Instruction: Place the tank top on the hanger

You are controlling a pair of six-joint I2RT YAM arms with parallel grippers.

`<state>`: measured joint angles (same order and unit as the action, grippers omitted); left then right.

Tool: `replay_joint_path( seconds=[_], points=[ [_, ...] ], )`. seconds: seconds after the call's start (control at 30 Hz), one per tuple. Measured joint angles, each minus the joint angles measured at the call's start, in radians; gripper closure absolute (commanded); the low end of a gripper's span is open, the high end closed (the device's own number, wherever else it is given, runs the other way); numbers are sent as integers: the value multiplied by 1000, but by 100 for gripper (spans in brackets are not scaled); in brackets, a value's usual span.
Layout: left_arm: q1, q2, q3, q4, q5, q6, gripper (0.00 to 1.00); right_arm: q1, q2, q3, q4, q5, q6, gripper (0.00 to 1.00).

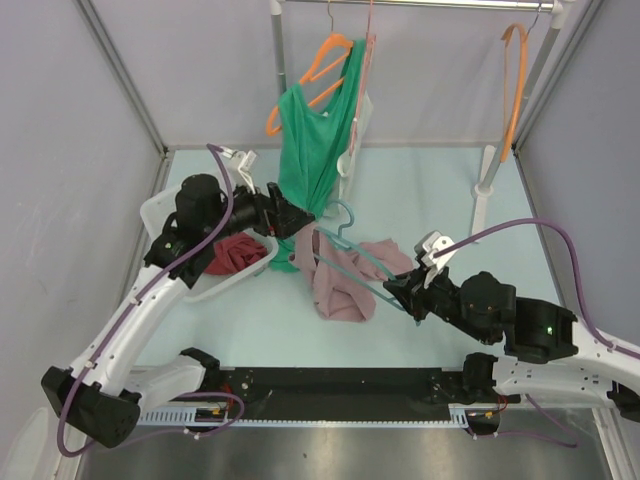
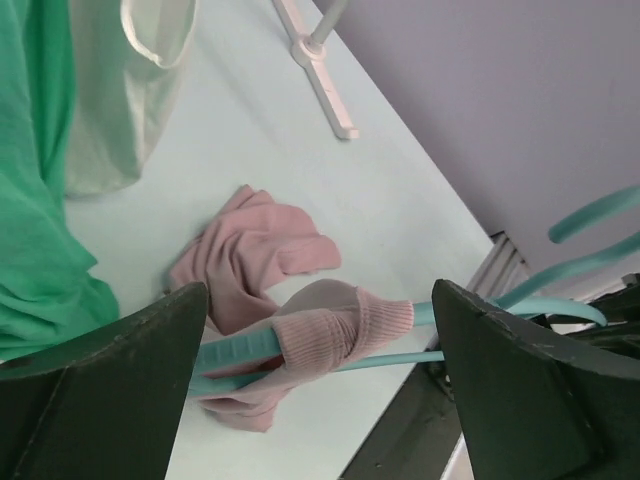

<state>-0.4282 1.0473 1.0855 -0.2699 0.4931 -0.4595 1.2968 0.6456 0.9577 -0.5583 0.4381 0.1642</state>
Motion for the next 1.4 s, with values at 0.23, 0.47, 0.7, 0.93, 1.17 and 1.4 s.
replay_joint_path(
  seconds=[0.23, 0.47, 0.7, 0.93, 1.17, 1.4],
  points=[
    [0, -88, 46, -94, -53, 163, 1, 0, -27, 0, -6, -17, -24, 100],
    [2, -243, 46, -125, -5, 338, 1, -75, -37, 3, -5, -135, -68, 100],
    [2, -322, 35, -114, 172, 471, 0, -380, 40, 13, 18, -488, -95, 100],
    [2, -254, 27, -166, 292, 555, 1, -671, 67, 13, 82, -947, -89, 100],
    [2, -215, 27, -212, 300, 600, 1, -750, 92, 31, 92, -1230, -95, 100],
    [2, -215, 10, -255, 380, 619, 1, -756, 100, 50, 91, -1322, -111, 100]
  ],
)
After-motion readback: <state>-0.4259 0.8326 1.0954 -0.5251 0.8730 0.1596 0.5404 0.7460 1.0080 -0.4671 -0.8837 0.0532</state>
